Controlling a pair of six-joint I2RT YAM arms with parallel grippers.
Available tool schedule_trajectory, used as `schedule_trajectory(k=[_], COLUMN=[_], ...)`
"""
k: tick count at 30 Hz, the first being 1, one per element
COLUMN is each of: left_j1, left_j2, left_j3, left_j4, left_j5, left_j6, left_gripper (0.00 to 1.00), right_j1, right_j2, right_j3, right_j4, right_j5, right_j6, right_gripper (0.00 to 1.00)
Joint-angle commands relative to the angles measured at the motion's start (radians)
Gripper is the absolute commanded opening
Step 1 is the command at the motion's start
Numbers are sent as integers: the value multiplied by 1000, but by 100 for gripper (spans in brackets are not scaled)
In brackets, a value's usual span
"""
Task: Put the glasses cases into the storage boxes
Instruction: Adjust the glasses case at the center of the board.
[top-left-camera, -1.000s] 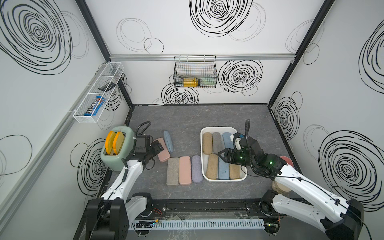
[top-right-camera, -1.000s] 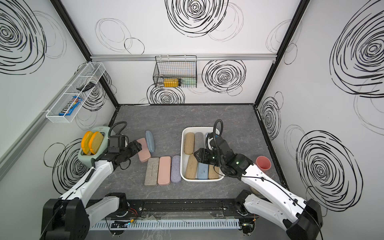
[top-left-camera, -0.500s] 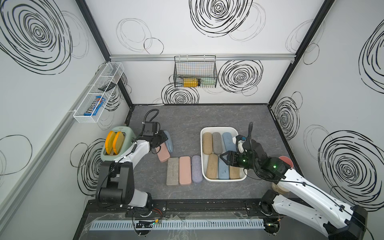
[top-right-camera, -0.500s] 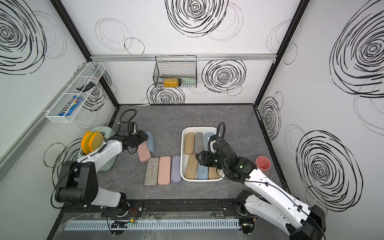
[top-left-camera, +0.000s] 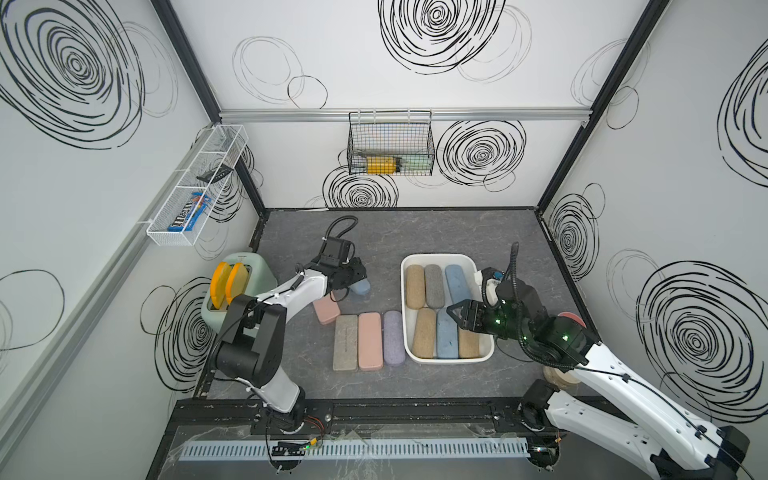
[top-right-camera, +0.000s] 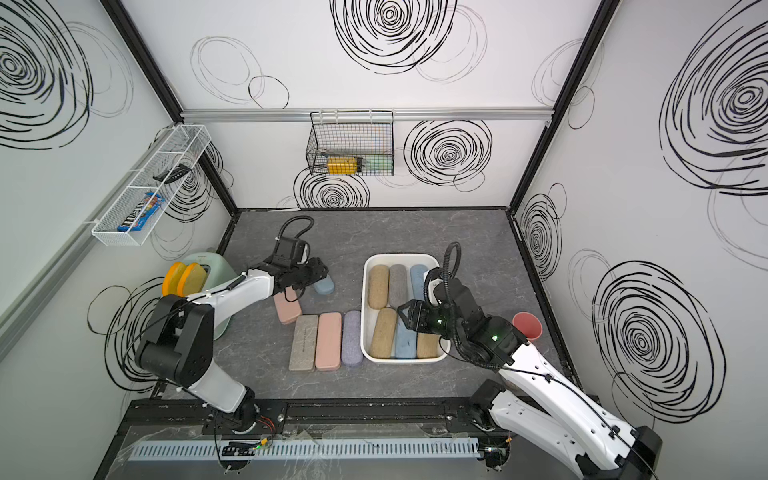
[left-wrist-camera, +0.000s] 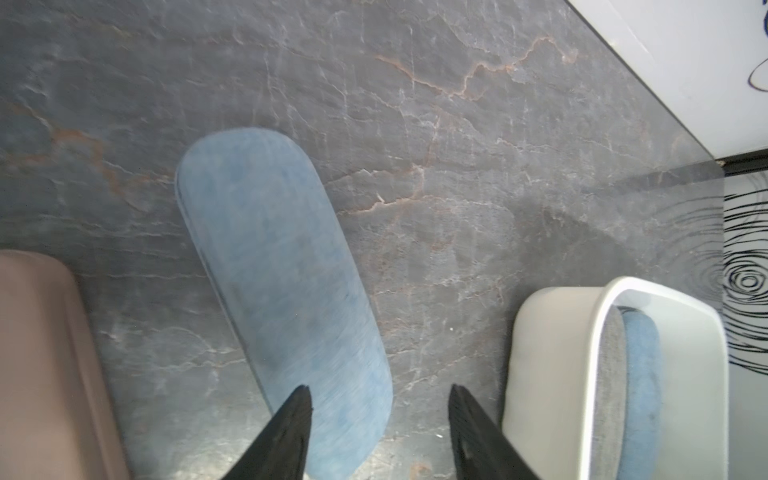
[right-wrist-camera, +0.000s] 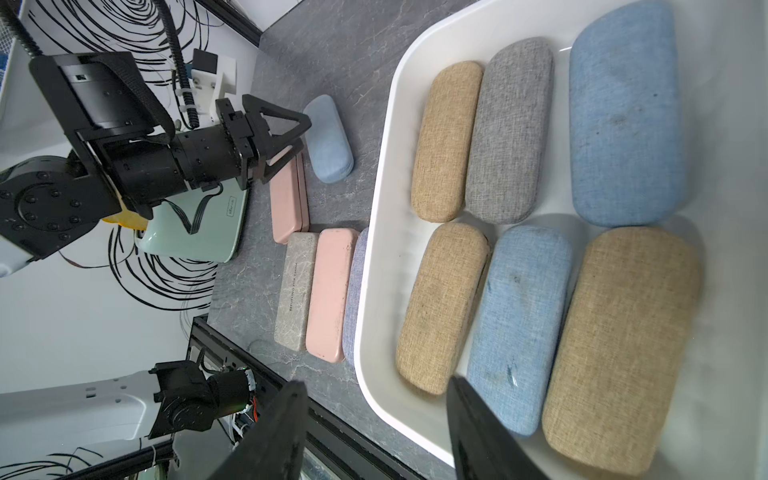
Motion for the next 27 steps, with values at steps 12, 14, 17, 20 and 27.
schedule_trajectory(k=[12, 14, 17, 20, 27], left_j1=[1, 0, -8, -19, -33], left_j2=[138, 182, 229, 264, 348], left_j3=[155, 187, 233, 276, 408], left_j4=[-124, -138, -157, -171, -210], left_j5=[-156, -153, -159, -170, -174], left_j6=[1, -8, -19, -21, 2], left_gripper=[96, 96, 96, 96, 96], right_j1=[3, 4, 4, 3, 3], right_j2=[-21, -21, -26, -25, -19], right_j3=[-18, -21, -27, -29, -34], right_j4=[-11, -10, -11, -7, 15], right_j5=[0, -3, 5, -5, -24], right_j6=[34, 32, 25, 16, 0], right_gripper=[61, 61, 62, 66, 76])
